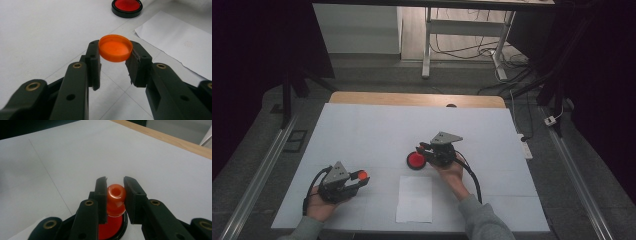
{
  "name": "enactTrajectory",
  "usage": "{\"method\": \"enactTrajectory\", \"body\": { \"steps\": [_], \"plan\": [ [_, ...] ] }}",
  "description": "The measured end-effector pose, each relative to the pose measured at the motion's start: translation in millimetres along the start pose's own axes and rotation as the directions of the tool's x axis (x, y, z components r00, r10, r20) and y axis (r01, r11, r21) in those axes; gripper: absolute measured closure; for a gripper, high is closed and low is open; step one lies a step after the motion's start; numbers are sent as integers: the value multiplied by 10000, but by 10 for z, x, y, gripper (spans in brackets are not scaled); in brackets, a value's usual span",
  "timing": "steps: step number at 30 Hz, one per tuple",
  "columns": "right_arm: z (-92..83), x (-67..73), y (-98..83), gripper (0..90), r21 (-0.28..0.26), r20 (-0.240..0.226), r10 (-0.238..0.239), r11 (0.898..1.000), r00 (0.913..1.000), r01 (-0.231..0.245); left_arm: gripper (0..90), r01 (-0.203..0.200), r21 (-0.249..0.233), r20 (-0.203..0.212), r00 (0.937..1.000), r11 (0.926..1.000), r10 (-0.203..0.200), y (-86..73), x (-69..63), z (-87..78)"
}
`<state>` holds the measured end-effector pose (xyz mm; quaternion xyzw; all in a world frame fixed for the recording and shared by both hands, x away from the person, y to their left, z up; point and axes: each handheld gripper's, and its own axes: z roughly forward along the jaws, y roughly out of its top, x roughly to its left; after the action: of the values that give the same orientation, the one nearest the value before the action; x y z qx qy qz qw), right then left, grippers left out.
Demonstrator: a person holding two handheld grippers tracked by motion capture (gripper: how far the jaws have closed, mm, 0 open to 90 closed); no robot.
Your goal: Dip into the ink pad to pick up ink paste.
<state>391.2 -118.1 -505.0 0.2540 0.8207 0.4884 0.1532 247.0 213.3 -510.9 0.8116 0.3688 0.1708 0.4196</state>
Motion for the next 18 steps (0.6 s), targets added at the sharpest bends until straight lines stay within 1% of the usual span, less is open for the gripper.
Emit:
{"method": "enactTrajectory", "body": {
  "steps": [10,13,18],
  "plan": [
    [-80,12,47,725,-142,-68,-8,9999,10000,7,649,-8,-2,1,10000,10000,8,0,3,0],
    [-79,20,51,725,-163,-94,-27,9999,10000,26,649,-8,5,3,10000,10000,8,0,3,1],
    [-58,19,39,725,-49,-81,-26,10000,10000,25,649,-2,5,6,10000,10000,2,-1,2,0]
  ]
}}
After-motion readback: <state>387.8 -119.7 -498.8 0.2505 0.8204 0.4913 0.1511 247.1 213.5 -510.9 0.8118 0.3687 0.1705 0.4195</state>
